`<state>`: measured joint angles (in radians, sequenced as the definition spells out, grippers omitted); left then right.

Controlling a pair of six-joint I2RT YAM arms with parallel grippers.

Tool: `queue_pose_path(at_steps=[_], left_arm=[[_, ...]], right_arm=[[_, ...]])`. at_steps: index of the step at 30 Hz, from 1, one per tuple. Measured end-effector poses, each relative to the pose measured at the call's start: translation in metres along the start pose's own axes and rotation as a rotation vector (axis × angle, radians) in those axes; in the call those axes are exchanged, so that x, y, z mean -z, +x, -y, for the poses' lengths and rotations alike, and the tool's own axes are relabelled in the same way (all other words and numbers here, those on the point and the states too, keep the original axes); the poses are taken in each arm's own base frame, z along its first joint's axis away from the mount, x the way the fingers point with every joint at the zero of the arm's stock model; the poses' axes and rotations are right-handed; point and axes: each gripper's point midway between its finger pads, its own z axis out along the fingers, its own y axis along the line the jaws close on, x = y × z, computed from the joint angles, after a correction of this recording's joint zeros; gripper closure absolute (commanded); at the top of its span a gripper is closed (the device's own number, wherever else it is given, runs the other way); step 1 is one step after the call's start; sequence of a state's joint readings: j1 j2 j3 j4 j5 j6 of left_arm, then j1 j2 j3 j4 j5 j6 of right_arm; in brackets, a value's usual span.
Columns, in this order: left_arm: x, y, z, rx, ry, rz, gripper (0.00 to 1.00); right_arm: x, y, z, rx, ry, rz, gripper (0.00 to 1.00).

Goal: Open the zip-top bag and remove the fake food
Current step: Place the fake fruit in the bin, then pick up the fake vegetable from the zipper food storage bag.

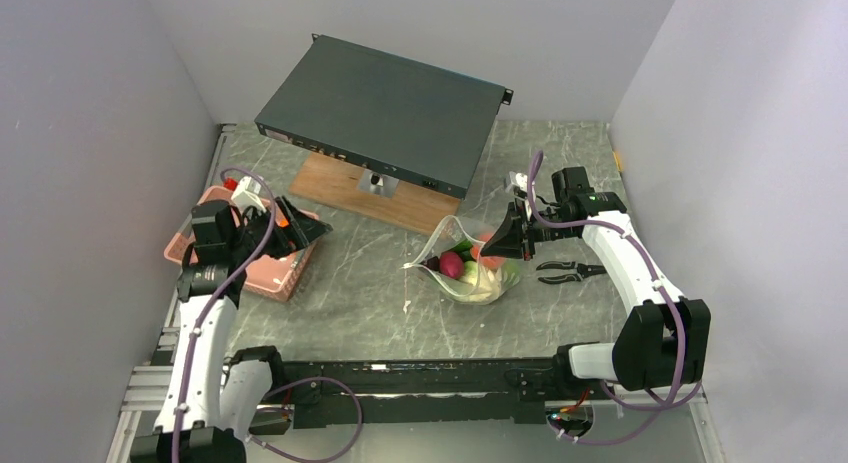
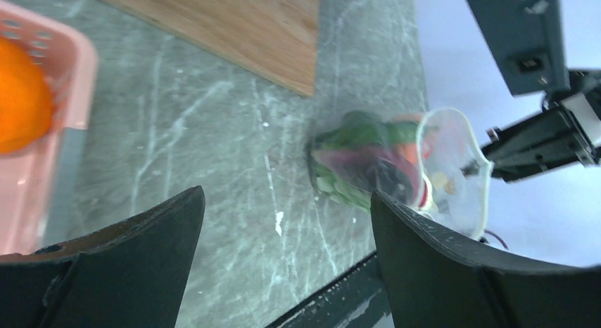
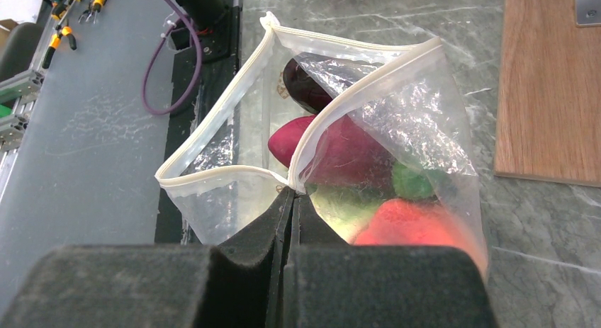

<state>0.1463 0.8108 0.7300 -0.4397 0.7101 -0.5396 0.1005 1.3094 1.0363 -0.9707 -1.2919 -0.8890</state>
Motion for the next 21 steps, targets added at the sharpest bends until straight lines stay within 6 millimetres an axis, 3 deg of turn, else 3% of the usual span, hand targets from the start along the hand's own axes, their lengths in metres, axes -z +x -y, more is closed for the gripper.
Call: queue_pose_path(at_steps=[15, 21], left_arm=[[-0.006, 0.042, 0.122, -0.141, 0.394, -0.078, 0.07], [-0.024, 0.074, 0.159, -0.158, 0.46, -0.154, 0.06]], right_arm=[[-0.001, 0.002, 0.0, -0.007, -0.002, -0.001, 1.0], [-0.001, 0.003, 0.0, -0.007, -0.002, -0.001, 1.0]])
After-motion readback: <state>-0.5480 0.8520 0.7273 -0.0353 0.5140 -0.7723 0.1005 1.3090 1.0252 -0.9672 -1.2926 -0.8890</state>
